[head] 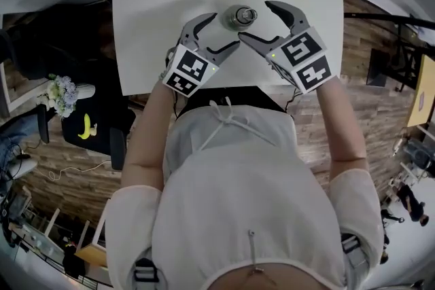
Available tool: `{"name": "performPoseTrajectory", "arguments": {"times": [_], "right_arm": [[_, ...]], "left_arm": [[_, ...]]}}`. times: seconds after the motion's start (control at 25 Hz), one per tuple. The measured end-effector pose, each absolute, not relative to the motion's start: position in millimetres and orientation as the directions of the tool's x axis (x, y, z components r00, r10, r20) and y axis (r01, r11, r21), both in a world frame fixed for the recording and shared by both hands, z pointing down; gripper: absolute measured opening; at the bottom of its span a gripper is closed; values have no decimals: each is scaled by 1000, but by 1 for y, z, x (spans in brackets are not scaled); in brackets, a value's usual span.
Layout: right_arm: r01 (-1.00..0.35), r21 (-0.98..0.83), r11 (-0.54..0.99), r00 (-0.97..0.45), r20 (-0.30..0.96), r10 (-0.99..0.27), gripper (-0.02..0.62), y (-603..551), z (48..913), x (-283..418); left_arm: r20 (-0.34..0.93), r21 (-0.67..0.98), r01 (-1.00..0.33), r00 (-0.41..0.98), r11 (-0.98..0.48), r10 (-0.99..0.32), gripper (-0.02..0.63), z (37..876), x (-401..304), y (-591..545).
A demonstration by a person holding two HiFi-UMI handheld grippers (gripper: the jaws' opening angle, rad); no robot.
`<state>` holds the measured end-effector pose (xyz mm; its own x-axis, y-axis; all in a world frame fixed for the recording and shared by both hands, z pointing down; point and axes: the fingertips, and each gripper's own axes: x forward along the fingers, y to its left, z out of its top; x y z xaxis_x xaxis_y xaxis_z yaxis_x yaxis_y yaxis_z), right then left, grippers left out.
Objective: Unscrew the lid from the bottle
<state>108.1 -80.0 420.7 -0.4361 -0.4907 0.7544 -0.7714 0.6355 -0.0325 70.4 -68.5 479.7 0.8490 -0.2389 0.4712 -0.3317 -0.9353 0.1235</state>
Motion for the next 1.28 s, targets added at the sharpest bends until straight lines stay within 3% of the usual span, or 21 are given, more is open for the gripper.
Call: {"name": "performPoseTrajectory", "arguments": {"times": [0.36, 0.72, 1.0, 1.28], "right_arm": [[-633, -111, 766, -410, 887, -211, 385, -84, 455, 96], [-569, -119, 813, -406, 901, -152, 257, -89, 465, 87], [-484, -131, 865, -423, 900, -100, 249, -86, 464, 85], [-297, -108, 949, -414, 910, -26, 249, -83, 467, 86]], "left_arm": [[479, 157, -295, 857, -943, -188, 368, 509, 98, -81], [441, 147, -274, 878, -951, -185, 364, 517, 107, -87], [425, 150, -251, 890, -956, -166, 360, 516, 107, -86], [401, 172, -216, 906, -961, -132, 362, 517, 107, -87]]}}
